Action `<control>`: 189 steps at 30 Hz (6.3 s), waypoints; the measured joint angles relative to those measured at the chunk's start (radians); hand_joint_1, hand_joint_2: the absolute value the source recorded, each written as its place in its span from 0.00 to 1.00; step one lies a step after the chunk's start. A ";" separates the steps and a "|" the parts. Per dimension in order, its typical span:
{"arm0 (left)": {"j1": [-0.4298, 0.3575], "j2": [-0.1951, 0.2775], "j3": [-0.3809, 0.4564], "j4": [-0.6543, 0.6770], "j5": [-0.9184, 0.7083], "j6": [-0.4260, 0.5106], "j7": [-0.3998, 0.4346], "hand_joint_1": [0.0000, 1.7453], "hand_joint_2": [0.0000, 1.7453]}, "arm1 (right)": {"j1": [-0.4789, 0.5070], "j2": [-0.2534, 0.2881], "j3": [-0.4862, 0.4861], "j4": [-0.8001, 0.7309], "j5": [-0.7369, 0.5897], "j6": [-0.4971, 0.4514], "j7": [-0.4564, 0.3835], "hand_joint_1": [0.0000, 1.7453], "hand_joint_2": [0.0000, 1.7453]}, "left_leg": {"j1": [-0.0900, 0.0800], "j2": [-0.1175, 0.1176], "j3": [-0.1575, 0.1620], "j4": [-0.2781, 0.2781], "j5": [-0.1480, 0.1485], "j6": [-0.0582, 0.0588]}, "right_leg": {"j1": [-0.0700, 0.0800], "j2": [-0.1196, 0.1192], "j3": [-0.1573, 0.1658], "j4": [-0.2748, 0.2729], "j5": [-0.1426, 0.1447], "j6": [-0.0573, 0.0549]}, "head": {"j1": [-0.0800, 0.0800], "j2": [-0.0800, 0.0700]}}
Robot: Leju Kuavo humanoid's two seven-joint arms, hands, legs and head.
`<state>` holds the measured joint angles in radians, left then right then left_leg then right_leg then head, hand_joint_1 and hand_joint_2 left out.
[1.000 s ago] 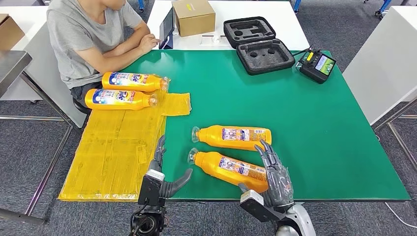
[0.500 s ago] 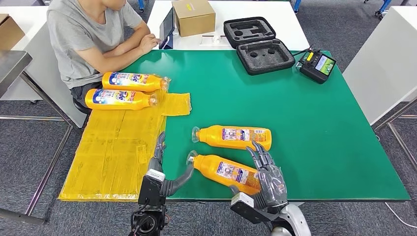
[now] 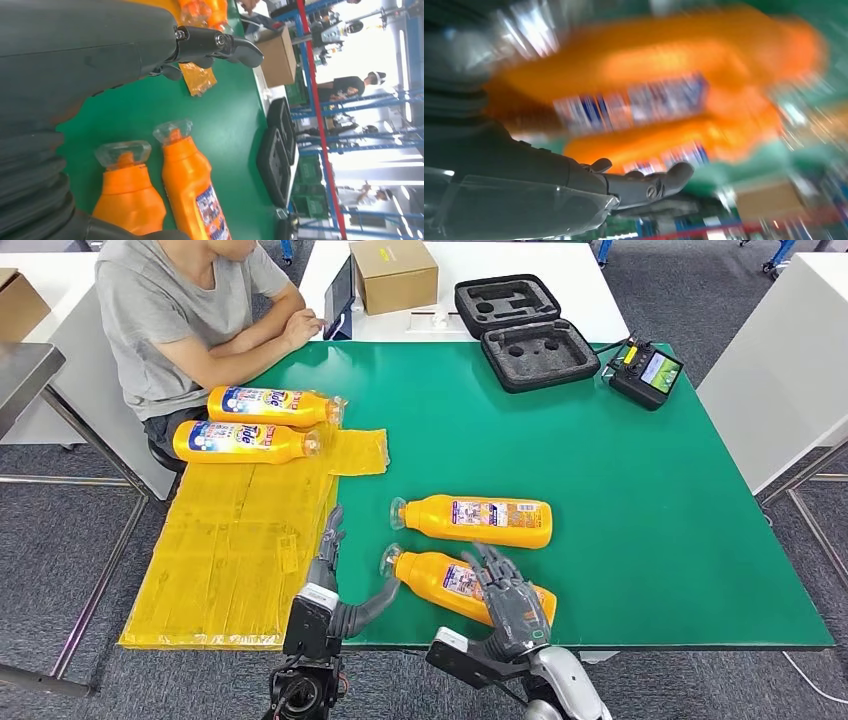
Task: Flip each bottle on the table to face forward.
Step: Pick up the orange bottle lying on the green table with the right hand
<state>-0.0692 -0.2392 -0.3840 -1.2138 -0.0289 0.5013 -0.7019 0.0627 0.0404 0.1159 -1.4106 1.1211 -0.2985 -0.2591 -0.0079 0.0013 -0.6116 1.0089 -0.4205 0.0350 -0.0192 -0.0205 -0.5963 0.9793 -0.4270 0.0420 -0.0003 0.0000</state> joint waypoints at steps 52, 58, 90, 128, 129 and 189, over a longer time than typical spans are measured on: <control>-0.001 -0.001 -0.006 -0.008 -0.032 -0.031 0.000 0.00 1.00 | 0.050 -0.034 0.054 -0.022 0.382 -0.045 0.332 0.00 1.00 | 0.000 0.000 0.002 0.000 0.000 0.000 | 0.000 0.001 0.002 0.000 0.000 0.000 | 0.000 0.000; -0.005 -0.001 -0.008 -0.007 -0.031 -0.032 0.000 0.00 1.00 | 0.056 -0.036 0.025 -0.022 0.401 -0.041 0.374 0.00 1.00 | 0.000 0.000 0.002 0.000 0.000 0.000 | 0.000 0.001 0.002 0.000 0.000 0.000 | 0.000 0.000; -0.023 -0.014 -0.017 0.013 -0.038 -0.045 0.000 0.00 1.00 | -0.003 -0.015 -0.154 0.093 0.251 -0.011 0.263 1.00 1.00 | 0.000 0.001 0.005 0.000 0.000 0.000 | 0.000 0.001 0.004 0.000 0.000 0.000 | 0.000 0.000; -0.041 -0.021 -0.038 0.029 0.020 -0.046 0.000 0.00 1.00 | -0.053 0.040 -0.311 0.224 -0.373 0.206 -0.247 1.00 1.00 | 0.001 0.006 0.007 0.000 -0.001 0.000 | 0.001 0.006 0.004 -0.001 0.001 -0.001 | 0.000 0.000; -0.042 -0.021 -0.037 0.033 0.041 -0.070 0.000 0.00 1.00 | -0.052 0.041 -0.311 0.223 -0.375 0.204 -0.252 1.00 1.00 | 0.001 0.006 0.007 0.000 -0.001 0.000 | 0.001 0.006 0.004 -0.001 0.001 -0.001 | 0.000 0.000; -0.127 -0.039 -0.036 0.215 0.408 -0.476 0.139 0.00 1.00 | -0.073 0.068 -0.090 0.217 -0.352 0.084 -0.265 1.00 1.00 | 0.001 0.006 0.001 0.000 -0.001 0.000 | 0.001 0.005 0.000 0.000 0.001 -0.001 | 0.000 0.000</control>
<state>-0.1962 -0.2781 -0.4199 -0.9986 0.3791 0.0252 -0.5631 -0.0100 0.1087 0.0261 -1.1935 0.7688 -0.2148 -0.5241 -0.0069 0.0070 -0.6105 1.0089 -0.4215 0.0349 -0.0177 -0.0154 -0.5965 0.9793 -0.4261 0.0414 -0.0004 0.0000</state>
